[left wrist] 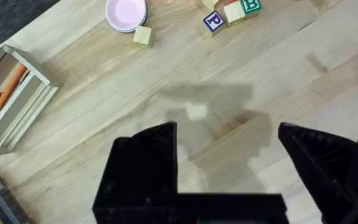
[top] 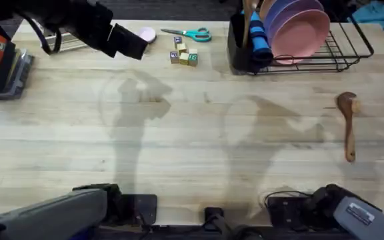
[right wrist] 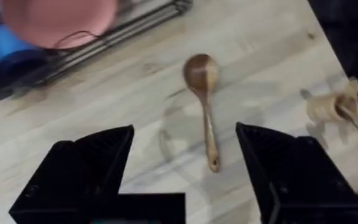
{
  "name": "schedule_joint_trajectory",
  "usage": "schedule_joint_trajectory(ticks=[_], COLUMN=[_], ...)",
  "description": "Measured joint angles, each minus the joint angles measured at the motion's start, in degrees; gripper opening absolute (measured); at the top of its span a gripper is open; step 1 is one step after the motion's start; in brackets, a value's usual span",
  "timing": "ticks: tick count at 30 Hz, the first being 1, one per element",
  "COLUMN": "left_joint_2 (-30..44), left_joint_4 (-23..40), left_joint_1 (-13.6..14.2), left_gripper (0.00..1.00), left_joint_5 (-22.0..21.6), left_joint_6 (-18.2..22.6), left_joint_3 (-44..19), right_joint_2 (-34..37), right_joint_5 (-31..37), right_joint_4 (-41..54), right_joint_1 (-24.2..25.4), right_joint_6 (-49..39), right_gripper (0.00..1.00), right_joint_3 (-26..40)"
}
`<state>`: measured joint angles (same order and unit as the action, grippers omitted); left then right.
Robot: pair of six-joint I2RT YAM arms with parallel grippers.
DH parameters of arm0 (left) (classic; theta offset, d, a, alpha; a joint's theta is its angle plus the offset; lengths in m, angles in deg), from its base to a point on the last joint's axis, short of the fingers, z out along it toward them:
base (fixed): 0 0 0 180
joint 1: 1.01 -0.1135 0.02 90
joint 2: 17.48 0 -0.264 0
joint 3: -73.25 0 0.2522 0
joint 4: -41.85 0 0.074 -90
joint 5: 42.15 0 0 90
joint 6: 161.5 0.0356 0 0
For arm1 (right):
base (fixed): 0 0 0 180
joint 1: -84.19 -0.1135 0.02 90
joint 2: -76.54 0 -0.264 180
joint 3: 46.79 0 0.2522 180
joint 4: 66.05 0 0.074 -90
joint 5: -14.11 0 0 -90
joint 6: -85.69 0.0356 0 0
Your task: Pick up the spoon on the table one by one and put them onto the rack
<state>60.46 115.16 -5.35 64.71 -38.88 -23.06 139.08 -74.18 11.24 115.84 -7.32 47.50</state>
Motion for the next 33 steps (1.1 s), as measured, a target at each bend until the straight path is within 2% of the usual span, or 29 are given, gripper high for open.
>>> schedule_joint_trajectory(ticks=[6, 13, 21, 33], left_joint_2=[0.0, 0.0, 0.0, 0.0], left_joint_4=[0.0, 0.0, 0.0, 0.0], left_joint_1=[0.0, 0.0, 0.0, 0.0], left_gripper=[0.993, 0.993, 0.993, 0.993], left_joint_5=[0.0, 0.0, 0.0, 0.0], left_joint_6=[0.0, 0.0, 0.0, 0.0], left_joint_3=[0.0, 0.0, 0.0, 0.0], right_joint_2=[3.2, 4.9, 7.7, 15.5], right_joint_5=[0.2, 0.5, 4.3, 5.2], right_joint_4=[2.3, 3.9, 6.5, 5.3], right_joint_1=[3.9, 4.0, 4.0, 4.0], right_joint_6=[0.0, 0.0, -2.3, -4.6], right_gripper=[0.996, 0.996, 0.995, 0.997], right_joint_3=[0.0, 0.0, 0.0, 0.0])
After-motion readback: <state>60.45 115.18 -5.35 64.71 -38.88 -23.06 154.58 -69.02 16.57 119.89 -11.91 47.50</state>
